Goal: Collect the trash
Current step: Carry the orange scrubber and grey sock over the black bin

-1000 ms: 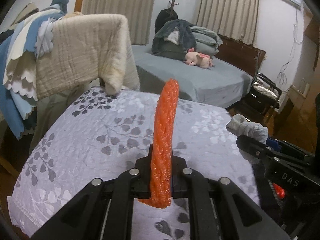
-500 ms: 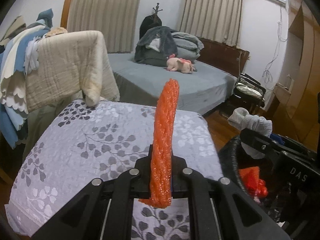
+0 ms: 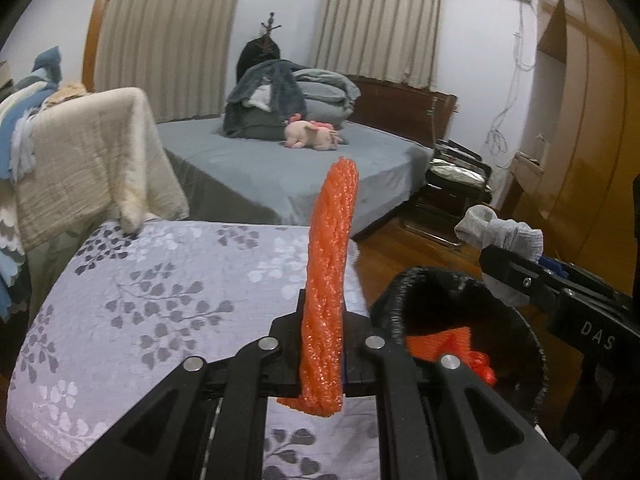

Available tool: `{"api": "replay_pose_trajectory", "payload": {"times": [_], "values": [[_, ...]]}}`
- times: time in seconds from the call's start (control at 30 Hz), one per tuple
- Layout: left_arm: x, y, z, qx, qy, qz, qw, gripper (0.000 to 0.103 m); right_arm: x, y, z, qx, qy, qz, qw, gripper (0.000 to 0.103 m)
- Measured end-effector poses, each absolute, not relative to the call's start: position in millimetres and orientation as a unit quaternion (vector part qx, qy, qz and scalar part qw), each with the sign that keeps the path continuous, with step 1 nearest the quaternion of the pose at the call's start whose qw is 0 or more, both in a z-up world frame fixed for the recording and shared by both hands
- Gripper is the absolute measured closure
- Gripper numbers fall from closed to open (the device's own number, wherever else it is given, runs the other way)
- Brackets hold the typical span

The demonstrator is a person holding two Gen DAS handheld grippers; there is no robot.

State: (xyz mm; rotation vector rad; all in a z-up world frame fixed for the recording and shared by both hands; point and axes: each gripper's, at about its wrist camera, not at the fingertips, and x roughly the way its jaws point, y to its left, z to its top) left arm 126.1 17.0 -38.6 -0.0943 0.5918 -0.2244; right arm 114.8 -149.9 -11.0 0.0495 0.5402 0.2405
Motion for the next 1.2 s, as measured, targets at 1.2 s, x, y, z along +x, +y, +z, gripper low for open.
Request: {"api": "replay_pose_trajectory", "payload": {"times": [1.2], "values": [[180.2, -161.2, -99.3, 0.020, 0.337, -0.262, 0.904, 0.092, 117.8, -302.9, -75.1, 0.051, 0.313, -0.030, 0.948, 0.062]]}}
